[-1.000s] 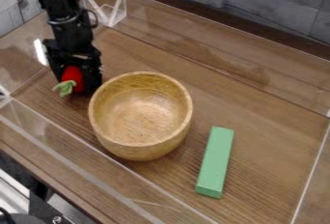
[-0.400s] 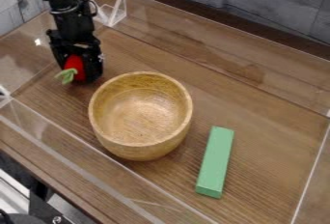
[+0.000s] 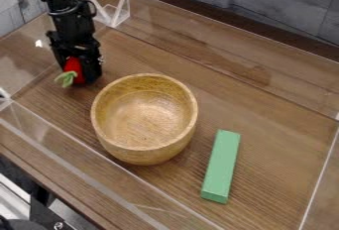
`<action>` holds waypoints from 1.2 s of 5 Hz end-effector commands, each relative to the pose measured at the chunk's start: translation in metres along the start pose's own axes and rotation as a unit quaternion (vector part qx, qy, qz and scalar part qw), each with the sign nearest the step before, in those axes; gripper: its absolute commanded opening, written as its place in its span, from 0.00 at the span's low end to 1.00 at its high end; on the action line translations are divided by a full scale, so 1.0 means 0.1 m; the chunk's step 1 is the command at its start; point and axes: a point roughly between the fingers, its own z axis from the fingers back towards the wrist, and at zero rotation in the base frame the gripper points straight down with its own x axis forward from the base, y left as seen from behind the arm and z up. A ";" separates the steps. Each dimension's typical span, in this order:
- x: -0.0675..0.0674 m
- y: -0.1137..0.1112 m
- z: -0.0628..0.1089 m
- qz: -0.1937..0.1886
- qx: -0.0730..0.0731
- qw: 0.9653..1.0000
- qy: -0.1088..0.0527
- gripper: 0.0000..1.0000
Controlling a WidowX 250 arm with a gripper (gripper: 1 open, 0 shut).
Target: Move the red fruit to the left
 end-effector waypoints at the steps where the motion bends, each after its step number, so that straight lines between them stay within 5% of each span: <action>1: -0.02 0.00 0.06 0.001 -0.006 1.000 -0.001 1.00; 2: -0.08 -0.17 0.09 0.005 -0.006 1.000 -0.014 1.00; 6: 0.15 -0.52 0.79 -0.007 -0.018 0.998 -0.055 1.00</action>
